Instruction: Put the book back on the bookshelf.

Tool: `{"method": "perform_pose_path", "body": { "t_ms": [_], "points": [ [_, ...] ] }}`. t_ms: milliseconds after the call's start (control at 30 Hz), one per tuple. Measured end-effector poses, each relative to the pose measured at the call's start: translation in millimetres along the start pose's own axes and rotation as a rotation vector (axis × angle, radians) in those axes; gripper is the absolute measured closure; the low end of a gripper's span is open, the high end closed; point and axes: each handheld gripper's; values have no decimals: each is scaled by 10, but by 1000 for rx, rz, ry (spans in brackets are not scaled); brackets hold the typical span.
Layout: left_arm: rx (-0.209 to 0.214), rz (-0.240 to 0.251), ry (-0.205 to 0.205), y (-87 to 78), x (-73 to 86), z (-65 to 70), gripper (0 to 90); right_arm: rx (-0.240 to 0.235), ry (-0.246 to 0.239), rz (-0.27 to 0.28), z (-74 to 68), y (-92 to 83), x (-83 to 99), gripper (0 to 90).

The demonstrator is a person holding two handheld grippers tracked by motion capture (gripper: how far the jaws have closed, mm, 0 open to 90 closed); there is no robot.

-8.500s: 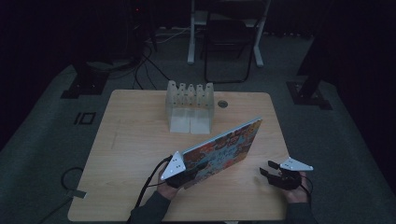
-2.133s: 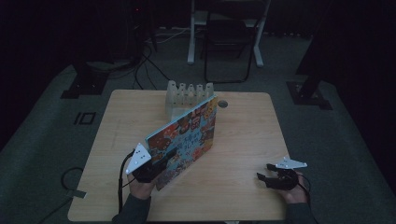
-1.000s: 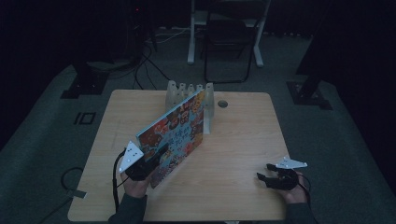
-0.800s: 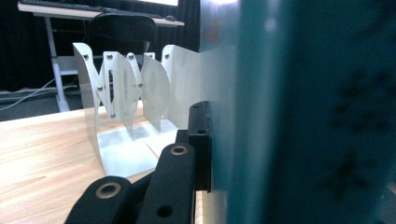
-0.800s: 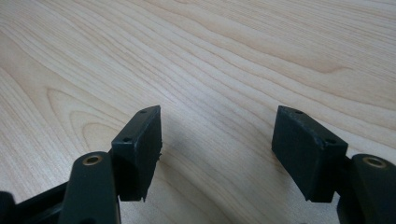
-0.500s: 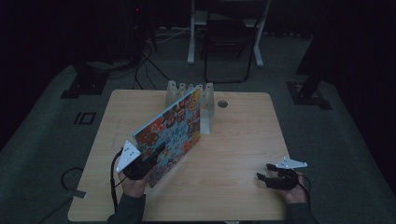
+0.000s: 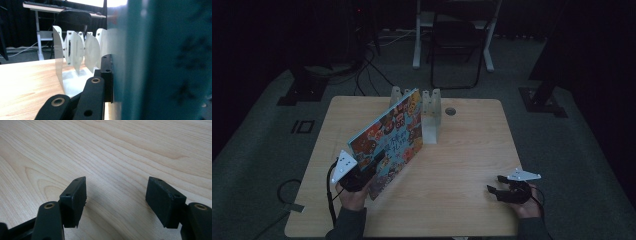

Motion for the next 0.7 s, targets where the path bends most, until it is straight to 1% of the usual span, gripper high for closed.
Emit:
{"method": "perform_pose_path", "body": {
  "t_ms": [333, 700],
  "points": [
    [-52, -14, 15, 11, -43, -8, 812, -1, 1, 0, 0, 0, 0, 324],
    [-94, -18, 6, 37, -55, -27, 812, -2, 2, 0, 2, 0, 0, 323]
  ]
}}
Point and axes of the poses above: each handheld gripper's, and its own axes: y roughly forward along the jaws, x roughly out of its underside, z roughly to its right, and after that the axes turned 14 degrees about y, right-handed
